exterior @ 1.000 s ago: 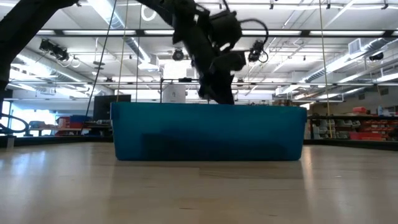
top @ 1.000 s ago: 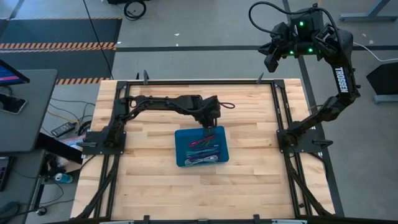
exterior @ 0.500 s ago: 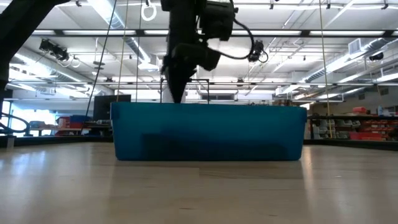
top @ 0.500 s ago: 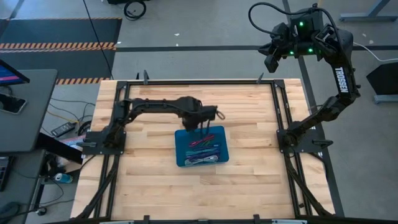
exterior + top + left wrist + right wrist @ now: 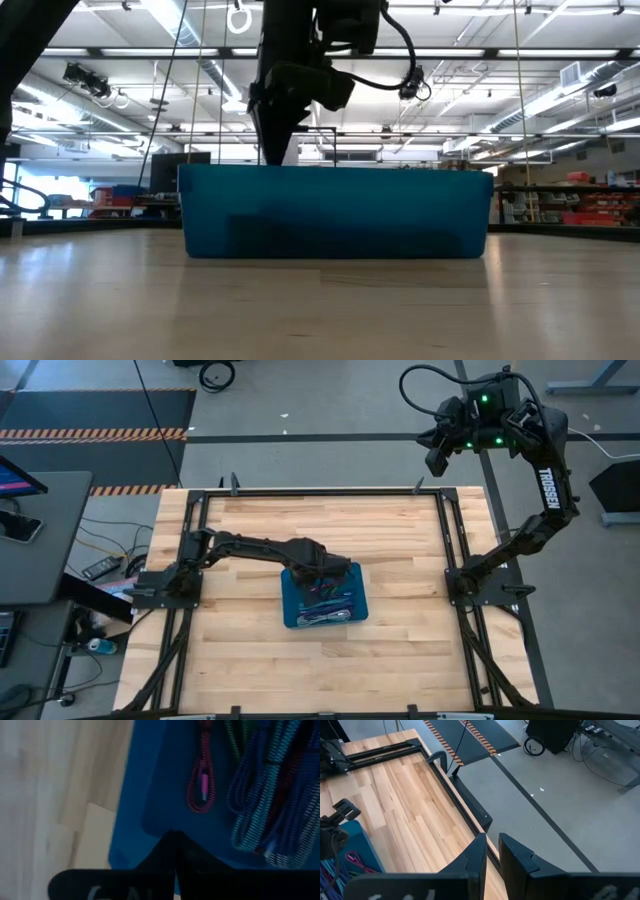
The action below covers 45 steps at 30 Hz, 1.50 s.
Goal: Pick and place USB-C Cables
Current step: Adjust the blue bin
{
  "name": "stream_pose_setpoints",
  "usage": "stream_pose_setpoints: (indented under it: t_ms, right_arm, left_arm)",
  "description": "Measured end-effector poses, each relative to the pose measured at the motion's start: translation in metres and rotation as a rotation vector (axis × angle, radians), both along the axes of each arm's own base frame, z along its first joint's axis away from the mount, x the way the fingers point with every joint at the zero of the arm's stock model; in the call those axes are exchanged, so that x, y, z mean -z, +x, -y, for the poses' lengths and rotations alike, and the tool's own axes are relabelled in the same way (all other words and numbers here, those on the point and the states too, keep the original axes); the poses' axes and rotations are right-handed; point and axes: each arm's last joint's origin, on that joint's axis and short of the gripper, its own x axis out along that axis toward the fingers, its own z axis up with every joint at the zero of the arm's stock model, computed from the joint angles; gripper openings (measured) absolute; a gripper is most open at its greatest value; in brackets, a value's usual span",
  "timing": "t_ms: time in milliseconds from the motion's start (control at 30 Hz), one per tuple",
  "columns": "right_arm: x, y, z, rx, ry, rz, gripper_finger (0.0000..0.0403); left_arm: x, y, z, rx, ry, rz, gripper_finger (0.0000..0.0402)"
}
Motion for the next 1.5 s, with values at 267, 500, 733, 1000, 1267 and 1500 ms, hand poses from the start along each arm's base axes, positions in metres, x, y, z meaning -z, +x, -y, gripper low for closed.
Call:
stream_pose_setpoints:
  t_ms: [267,500,733,1000,1267,1500]
  right_arm:
    - [0.0,0.0,0.0,0.0,0.0,0.0,0.0055]
    - [0.0,0.0,0.0,0.0,0.003,-0.003,0.0055]
    - [0.0,0.0,0.0,0.0,0.0,0.001,0.0055]
    - [0.0,0.0,0.0,0.012,0.02,0.016,0.0055]
    - [0.0,0.0,0.0,0.013,0.029,0.017,0.0055]
    - [0.001,0.0,-0.001,0.013,0.035,0.011,0.0055]
  left_arm:
    - [0.004,0.001,-0.007,0.011,0.079,0.008,0.0]
    - [0.033,-0.013,0.0,-0.001,0.009,-0.1,0.0]
    - [0.057,-0.027,0.009,0.006,0.012,-0.175,0.0]
    - [0.061,-0.029,-0.008,0.035,0.1,-0.198,0.0]
    - [0.061,-0.028,-0.04,0.037,0.155,-0.191,0.0]
    - [0.057,-0.026,-0.043,0.025,0.158,-0.185,0.0]
